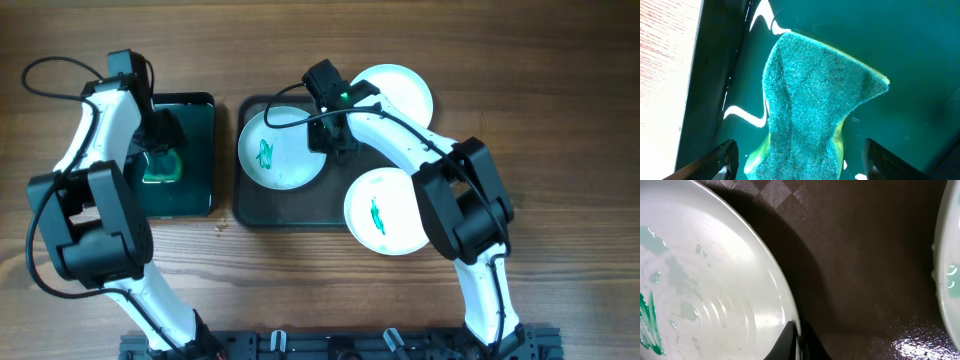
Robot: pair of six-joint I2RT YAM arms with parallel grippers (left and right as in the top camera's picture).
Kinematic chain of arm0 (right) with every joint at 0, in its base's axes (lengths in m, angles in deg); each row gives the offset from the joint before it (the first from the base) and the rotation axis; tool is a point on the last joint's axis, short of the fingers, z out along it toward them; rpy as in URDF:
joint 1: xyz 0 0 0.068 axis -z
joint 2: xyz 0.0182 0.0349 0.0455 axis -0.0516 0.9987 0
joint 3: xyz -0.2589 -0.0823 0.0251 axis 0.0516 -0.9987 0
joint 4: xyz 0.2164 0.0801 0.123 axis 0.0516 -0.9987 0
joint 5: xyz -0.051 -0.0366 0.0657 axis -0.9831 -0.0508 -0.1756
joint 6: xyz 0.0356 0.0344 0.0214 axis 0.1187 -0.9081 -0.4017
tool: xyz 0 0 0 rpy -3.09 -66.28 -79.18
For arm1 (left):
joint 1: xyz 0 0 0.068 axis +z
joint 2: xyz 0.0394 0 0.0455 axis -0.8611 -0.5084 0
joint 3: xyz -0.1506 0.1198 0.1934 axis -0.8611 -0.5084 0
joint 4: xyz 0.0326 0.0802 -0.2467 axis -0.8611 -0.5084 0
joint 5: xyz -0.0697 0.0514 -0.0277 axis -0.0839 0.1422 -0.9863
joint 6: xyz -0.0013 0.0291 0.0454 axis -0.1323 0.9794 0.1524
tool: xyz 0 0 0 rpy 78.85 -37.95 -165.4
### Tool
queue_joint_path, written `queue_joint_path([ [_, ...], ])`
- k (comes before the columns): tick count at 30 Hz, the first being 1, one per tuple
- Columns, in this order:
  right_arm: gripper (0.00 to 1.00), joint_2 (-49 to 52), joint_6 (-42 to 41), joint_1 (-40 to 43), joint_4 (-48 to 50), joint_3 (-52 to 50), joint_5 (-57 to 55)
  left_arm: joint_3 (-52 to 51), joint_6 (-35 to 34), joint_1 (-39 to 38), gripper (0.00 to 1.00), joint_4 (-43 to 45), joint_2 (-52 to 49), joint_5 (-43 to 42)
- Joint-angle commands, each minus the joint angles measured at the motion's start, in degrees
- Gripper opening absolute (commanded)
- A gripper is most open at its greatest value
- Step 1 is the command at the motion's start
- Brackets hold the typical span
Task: Clean dirty plates on tray and stack at the side
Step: 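Reach left gripper to the sponge and right gripper to the left plate's rim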
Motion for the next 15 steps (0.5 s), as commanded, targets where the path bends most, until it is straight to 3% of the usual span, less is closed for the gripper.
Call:
queue_joint_path([
  [1,0.04,2.4,0.8,-0.2,-0.3,-0.2,-0.7,0.8,3.0,0.6,0.71,0.1,-3.3,-2.6],
  [6,0.04,2.4,0.8,-0.2,-0.1,-0.2,-0.7,0.6,2.3,0.6,0.49,0.8,-4.2,-2.6],
  [10,0.05,2.4,0.8,-0.2,-0.2,-0.2,-0.7,-0.7,2.3,0.6,0.04,2.4,-4.4,-2.6],
  [15,0.04,2.4,0.8,-0.2,-0.3,-0.2,-0.7,1.1,1.9,-0.1,0.04,-0.8,-2.0,-7.5],
])
